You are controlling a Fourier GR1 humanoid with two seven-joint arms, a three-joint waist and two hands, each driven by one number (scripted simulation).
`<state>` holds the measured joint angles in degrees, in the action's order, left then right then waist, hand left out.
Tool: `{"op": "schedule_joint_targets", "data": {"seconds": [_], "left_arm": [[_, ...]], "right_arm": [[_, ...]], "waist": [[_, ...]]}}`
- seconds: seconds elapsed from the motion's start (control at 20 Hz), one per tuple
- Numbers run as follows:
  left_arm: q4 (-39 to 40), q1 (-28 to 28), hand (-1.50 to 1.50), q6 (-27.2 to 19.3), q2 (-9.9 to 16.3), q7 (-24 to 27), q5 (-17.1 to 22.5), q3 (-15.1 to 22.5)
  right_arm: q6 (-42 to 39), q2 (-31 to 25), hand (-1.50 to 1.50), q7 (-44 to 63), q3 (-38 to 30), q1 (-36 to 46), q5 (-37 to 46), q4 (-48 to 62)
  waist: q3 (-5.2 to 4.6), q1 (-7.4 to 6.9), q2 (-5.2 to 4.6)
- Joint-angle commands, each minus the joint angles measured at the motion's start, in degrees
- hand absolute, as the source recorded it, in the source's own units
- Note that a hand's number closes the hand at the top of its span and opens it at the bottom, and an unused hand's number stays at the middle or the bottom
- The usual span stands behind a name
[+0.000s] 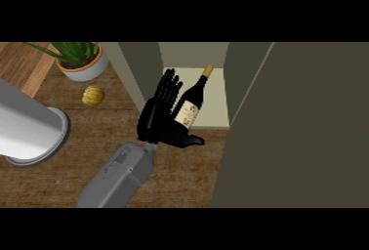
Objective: Pick up the wine, place it into the cabinet and close the cabinet
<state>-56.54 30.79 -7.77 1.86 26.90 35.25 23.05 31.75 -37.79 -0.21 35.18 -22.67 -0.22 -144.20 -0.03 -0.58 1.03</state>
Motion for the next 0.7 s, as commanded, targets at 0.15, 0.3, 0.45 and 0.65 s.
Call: {"op": "schedule_joint_targets", "data": {"seconds": [0.15,0.3,0.45,0.65], "left_arm": [[-15.2,-12.2,-1.50,-1.7,3.1,-2.7,-0.4,2.8],[-20.2,-17.9,-1.50,-0.4,4.2,-2.6,-0.2,4.3],[-22.9,-19.8,-1.50,1.8,6.2,-3.4,2.4,1.9],[-27.4,-27.1,-1.50,4.1,10.6,-0.9,1.5,1.9]], "right_arm": [[0.7,-2.4,-1.50,7.5,0.0,-2.2,-0.5,-13.7],[1.0,-3.6,-1.50,8.7,-1.4,-1.3,0.0,-14.1],[-1.8,-6.0,-1.50,7.2,-2.6,-1.6,-2.2,-14.1],[-4.8,-6.9,-1.50,5.0,0.8,-2.0,-1.7,-12.3]], "waist": [[-0.04,0.24,-0.44],[-0.06,0.37,-0.58],[-0.02,0.79,-0.71],[-0.02,0.75,-0.58]]}}
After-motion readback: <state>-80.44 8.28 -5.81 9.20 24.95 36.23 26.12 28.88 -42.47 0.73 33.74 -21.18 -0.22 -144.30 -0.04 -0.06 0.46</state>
